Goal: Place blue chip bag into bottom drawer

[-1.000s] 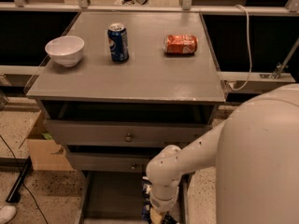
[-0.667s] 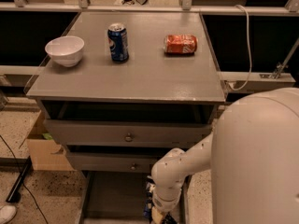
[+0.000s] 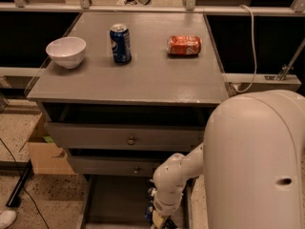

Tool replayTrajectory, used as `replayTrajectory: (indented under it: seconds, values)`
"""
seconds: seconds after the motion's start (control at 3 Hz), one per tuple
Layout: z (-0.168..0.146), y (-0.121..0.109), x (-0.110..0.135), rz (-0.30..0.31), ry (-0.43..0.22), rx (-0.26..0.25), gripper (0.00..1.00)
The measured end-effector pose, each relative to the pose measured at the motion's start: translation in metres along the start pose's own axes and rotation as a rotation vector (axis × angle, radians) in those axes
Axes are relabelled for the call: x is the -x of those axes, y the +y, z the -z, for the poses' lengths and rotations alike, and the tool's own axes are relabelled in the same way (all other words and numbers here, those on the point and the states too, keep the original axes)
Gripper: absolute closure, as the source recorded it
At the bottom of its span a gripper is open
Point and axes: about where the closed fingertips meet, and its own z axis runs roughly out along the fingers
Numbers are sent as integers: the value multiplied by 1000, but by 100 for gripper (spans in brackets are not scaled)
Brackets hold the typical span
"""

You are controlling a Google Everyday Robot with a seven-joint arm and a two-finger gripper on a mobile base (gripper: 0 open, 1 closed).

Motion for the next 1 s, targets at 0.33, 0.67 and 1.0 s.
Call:
replayTrajectory:
  seconds: [0.33, 0.67, 1.0]
  values:
    - [-21, -1, 9, 9, -13, 7, 100]
    - [-37, 4, 16, 45, -30, 26, 100]
    - [-48, 16, 22, 92, -41, 49, 100]
